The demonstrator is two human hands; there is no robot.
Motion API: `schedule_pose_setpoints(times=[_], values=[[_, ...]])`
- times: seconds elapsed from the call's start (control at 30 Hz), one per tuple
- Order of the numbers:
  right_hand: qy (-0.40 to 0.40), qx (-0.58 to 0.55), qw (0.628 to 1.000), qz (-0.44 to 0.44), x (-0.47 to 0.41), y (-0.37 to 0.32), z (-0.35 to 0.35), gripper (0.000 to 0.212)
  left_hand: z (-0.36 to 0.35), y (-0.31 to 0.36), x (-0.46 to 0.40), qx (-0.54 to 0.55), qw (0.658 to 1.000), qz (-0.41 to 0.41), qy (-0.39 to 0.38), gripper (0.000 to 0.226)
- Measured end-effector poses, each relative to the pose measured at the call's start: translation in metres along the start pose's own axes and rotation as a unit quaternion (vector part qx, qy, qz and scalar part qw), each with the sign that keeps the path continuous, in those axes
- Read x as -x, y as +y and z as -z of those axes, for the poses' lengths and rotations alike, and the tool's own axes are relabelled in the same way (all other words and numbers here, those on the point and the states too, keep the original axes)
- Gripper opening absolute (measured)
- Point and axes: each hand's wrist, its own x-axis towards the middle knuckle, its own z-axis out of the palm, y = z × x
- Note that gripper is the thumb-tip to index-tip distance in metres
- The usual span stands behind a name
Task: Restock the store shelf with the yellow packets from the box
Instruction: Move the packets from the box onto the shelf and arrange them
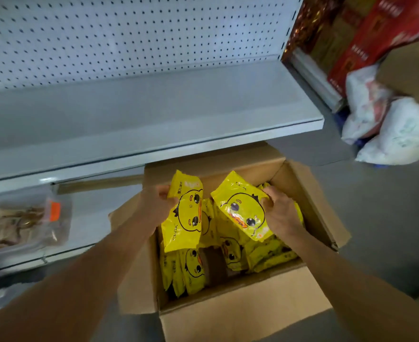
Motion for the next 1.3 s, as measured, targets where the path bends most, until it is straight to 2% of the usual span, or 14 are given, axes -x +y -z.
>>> schedule_pose_setpoints(times=[0.17, 0.33, 0.43, 0.63, 0.8, 1.1, 1.17, 1.23, 1.3], values=[[0.04, 0.051, 0.995, 0.078, 0.019, -0.046, 0.079, 0.027, 0.045, 0.057, 0.038, -0.048, 0.995, -0.058, 0.064, 0.009], [0.09, 0.011, 0.986, 0.139, 0.036, -0.085, 0.133, 0.021, 0.086, 0.105, 0.074, -0.024, 0.989, -0.113, 0.091, 0.007], [0.114, -0.01, 0.977, 0.181, 0.046, -0.108, 0.165, 0.018, 0.112, 0.132, 0.095, -0.018, 0.985, -0.138, 0.104, 0.016], [0.143, -0.037, 0.955, 0.259, 0.049, -0.154, 0.217, 0.012, 0.16, 0.172, 0.118, 0.023, 0.977, -0.172, 0.125, 0.006], [0.146, -0.036, 0.945, 0.292, 0.035, -0.197, 0.242, 0.011, 0.199, 0.202, 0.122, 0.006, 0.969, -0.194, 0.155, 0.017], [0.156, -0.03, 0.924, 0.349, -0.021, -0.303, 0.255, 0.016, 0.306, 0.253, 0.089, -0.029, 0.948, -0.233, 0.214, 0.011], [0.155, -0.022, 0.92, 0.359, -0.038, -0.335, 0.252, 0.017, 0.335, 0.264, 0.081, -0.032, 0.943, -0.239, 0.228, 0.018], [0.156, -0.011, 0.916, 0.369, -0.057, -0.367, 0.248, 0.016, 0.364, 0.275, 0.07, -0.026, 0.936, -0.244, 0.251, 0.007], [0.155, 0.006, 0.911, 0.381, -0.078, -0.398, 0.241, 0.014, 0.394, 0.284, 0.055, -0.026, 0.931, -0.251, 0.264, 0.013]])
